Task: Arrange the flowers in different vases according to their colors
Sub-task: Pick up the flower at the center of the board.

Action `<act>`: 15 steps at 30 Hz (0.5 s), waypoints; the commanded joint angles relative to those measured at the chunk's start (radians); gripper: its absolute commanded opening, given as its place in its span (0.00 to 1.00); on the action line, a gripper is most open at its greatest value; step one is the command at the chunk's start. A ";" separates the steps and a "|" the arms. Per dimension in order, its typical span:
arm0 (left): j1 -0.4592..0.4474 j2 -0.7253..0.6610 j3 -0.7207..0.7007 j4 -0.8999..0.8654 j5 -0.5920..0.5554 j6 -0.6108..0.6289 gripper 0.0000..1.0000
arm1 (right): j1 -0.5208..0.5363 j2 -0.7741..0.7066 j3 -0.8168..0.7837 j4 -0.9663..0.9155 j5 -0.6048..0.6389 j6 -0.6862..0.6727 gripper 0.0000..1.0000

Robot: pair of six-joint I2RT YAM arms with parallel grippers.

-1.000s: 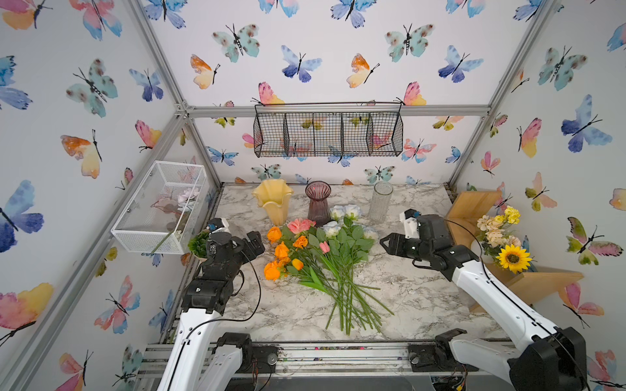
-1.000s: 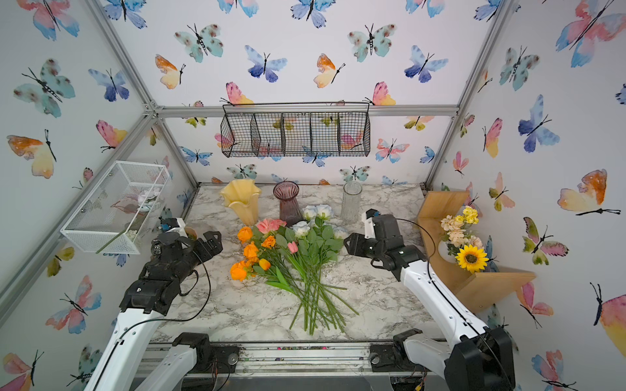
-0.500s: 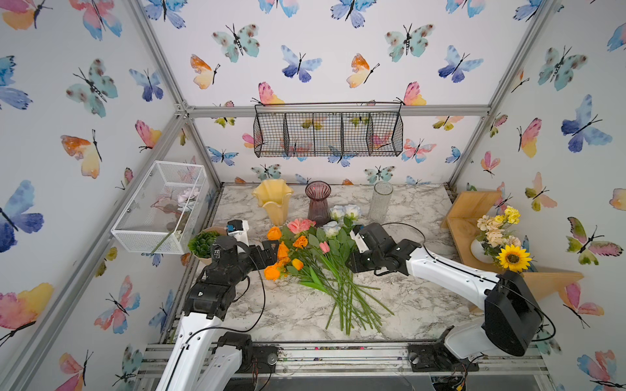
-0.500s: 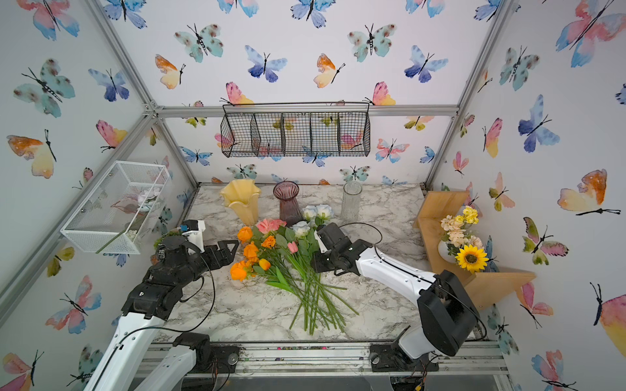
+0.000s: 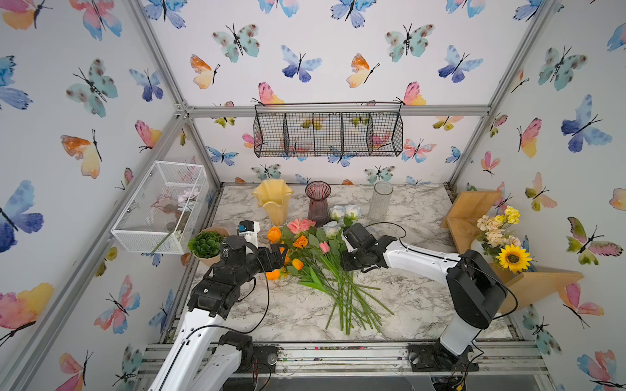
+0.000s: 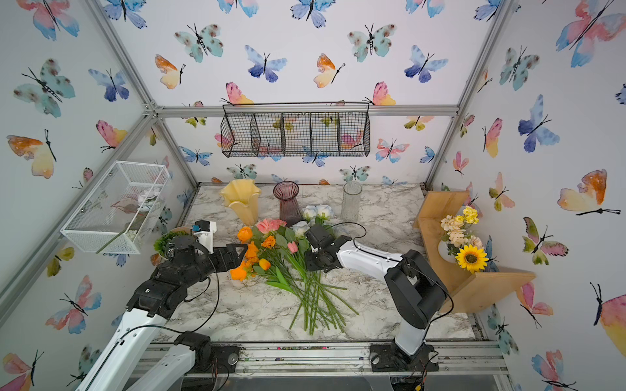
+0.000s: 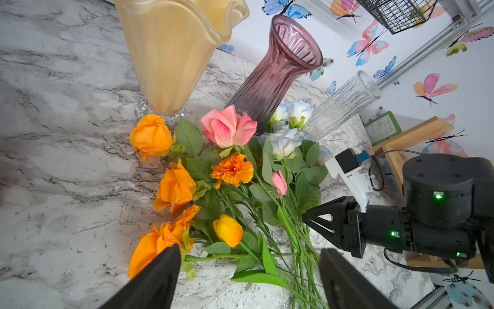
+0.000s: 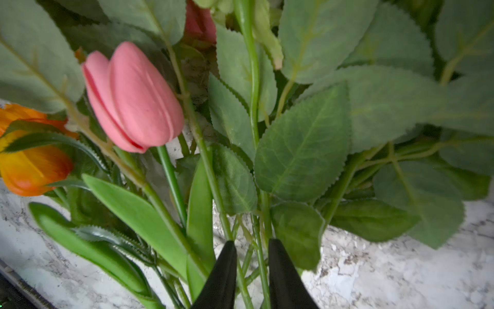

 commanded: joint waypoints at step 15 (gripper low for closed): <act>-0.009 -0.001 -0.010 0.015 -0.045 0.001 0.85 | 0.004 0.083 0.038 -0.022 0.101 -0.029 0.18</act>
